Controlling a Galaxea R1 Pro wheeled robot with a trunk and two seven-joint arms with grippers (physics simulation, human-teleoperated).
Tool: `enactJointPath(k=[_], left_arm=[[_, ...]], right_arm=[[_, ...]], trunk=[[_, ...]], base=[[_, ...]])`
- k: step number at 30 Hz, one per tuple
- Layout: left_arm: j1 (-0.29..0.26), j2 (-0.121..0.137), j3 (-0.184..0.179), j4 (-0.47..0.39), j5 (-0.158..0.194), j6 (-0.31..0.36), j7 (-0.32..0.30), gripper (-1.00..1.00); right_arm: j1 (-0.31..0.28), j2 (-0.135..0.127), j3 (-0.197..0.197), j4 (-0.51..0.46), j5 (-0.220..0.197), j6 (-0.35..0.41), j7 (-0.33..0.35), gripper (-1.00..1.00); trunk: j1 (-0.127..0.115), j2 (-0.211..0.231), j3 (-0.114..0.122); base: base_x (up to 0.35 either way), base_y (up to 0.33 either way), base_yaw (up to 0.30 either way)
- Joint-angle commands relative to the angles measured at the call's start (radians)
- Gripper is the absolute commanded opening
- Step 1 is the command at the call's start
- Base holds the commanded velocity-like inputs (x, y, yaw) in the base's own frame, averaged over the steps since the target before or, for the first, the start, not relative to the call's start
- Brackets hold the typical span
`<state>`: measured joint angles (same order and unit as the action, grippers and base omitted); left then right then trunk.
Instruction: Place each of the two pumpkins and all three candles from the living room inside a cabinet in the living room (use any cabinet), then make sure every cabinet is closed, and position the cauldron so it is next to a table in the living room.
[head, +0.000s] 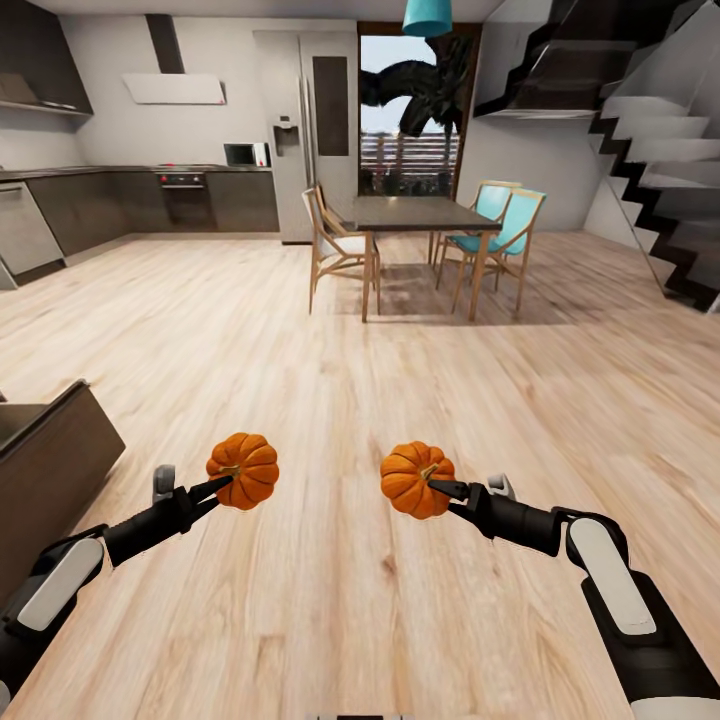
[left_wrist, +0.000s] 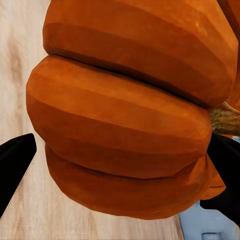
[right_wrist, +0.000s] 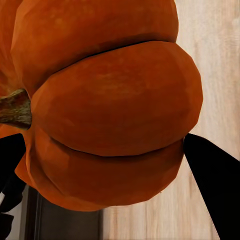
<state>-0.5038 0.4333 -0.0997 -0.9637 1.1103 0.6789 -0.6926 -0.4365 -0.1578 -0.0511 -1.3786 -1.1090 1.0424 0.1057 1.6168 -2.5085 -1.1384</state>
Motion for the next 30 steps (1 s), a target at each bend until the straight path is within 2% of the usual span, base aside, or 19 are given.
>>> enactJointPath(k=[1,14,30], left_arm=[[-0.001,0.001,-0.002,0.000,0.017,0.010,0.001,-1.00],[-0.001,0.001,-0.002,0.000,0.017,0.010,0.001,-1.00],[-0.001,0.001,-0.001,0.000,0.019,0.009,0.002,-1.00]], right_arm=[[-0.001,0.000,-0.001,0.000,-0.008,0.005,0.010,-1.00],[-0.001,0.001,-0.001,0.000,-0.008,0.005,0.009,-1.00],[-0.001,0.001,-0.001,0.000,-0.008,0.005,0.009,-1.00]], trunk=[[0.000,0.000,-0.001],[0.000,0.000,-0.001],[0.000,0.000,-0.001]], base=[[0.337,0.000,0.000],[0.335,-0.008,0.000],[0.237,-0.166,0.000]])
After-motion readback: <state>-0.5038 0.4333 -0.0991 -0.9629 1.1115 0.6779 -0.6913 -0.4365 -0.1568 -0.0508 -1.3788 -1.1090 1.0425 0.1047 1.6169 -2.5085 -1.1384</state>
